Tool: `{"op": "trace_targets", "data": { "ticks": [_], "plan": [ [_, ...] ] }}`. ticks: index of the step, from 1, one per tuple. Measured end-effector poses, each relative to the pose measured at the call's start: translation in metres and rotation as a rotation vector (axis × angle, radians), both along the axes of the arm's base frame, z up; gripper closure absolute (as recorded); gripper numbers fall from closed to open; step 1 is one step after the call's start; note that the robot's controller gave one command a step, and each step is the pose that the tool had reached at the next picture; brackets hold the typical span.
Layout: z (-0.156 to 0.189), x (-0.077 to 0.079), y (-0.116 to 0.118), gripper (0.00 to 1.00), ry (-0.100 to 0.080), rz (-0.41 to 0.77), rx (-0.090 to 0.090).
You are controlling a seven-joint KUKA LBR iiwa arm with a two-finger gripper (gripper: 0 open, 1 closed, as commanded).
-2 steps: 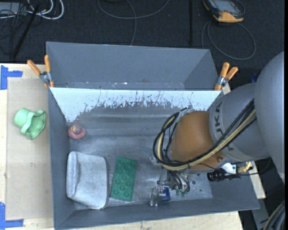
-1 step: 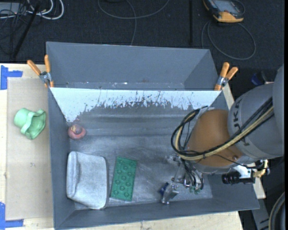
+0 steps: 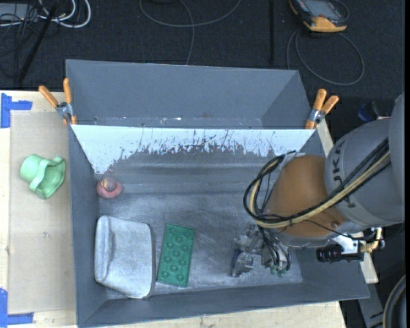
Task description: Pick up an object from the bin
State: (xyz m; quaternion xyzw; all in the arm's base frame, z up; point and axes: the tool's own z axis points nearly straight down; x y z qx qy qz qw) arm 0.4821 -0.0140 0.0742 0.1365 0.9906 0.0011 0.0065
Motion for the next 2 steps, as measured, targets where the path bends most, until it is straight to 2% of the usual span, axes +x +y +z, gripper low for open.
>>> {"op": "trace_targets", "data": {
  "ticks": [1,2],
  "plan": [
    [0.112,0.014,-0.001,1.00,0.006,0.007,0.000],
    [0.159,0.029,-0.026,1.00,0.008,0.031,-0.002]
  ]
}}
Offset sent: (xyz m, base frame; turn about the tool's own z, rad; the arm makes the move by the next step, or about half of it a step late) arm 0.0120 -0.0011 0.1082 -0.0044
